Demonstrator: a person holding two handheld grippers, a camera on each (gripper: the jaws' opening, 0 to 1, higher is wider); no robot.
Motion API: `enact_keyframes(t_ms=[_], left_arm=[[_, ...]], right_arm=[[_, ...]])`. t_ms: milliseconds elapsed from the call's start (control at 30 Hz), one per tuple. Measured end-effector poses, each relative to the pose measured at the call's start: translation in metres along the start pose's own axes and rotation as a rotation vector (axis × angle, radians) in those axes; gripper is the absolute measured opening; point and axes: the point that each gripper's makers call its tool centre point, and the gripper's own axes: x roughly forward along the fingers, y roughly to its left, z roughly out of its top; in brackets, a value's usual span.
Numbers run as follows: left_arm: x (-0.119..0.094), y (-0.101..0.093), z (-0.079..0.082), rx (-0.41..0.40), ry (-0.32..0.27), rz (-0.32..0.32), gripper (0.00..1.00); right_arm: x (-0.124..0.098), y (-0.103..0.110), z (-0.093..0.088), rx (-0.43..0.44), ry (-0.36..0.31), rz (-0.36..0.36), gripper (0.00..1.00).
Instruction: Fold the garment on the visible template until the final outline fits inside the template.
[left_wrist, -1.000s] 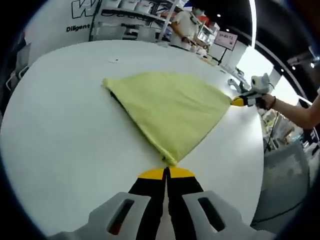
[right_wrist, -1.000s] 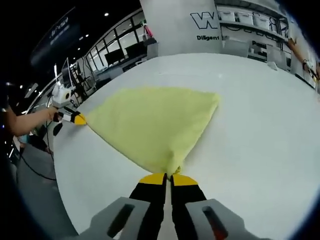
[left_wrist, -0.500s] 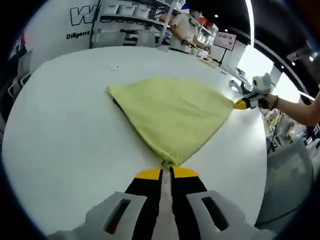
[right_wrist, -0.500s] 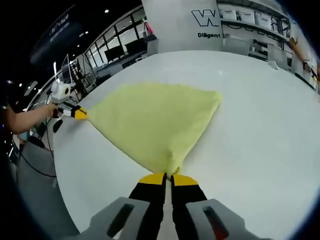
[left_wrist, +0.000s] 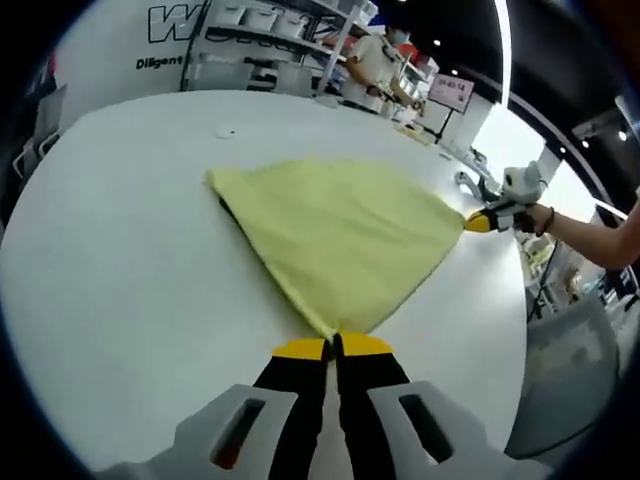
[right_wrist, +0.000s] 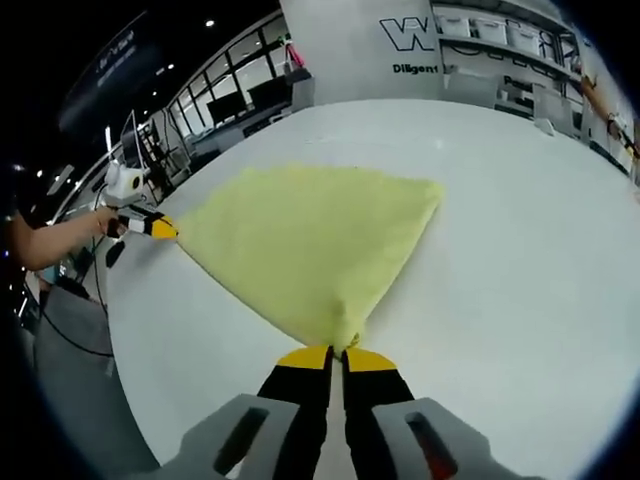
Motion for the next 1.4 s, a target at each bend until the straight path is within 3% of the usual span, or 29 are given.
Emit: enact_keyframes(t_ms=[233,533,933,1067,1133,1233,1367,1400], left_arm=[[-0.003,-0.003,-0.002,-0.001,0.000,-0.014,0.02],[-0.010,-0.017,-0.023,0.022,0.039,-0.020,0.02],[-0.023,-0.024,-0.040,-0.013,0.029,0.011,0.02],[-0.025,-0.023,-0.042,-0.023,0.001,0.033,0.03],[-0.027,-0.022,-0.042,-0.020,-0.008,0.051,0.04],[-0.032,-0.023,-0.041,-0.007,-0.010,0.074,0.09],[-0.043,-0.026,-0.035,-0.017,-0.048,0.092,0.27],[-0.047,-0.026,-0.033,-0.010,-0.053,0.113,0.31]], right_arm=[[0.000,0.000,0.000,-0.014,-0.003,-0.006,0.00],[-0.001,0.002,-0.003,-0.020,0.002,-0.004,0.00],[-0.007,0.015,-0.013,-0.018,0.009,0.016,0.00],[-0.008,0.018,-0.018,-0.015,0.020,0.009,0.00],[-0.010,0.019,-0.020,-0.017,0.034,-0.006,0.08],[-0.017,0.020,-0.016,-0.028,0.004,-0.025,0.25],[-0.030,0.022,-0.007,-0.011,-0.044,-0.035,0.34],[-0.032,0.022,-0.006,-0.007,-0.046,-0.038,0.43]])
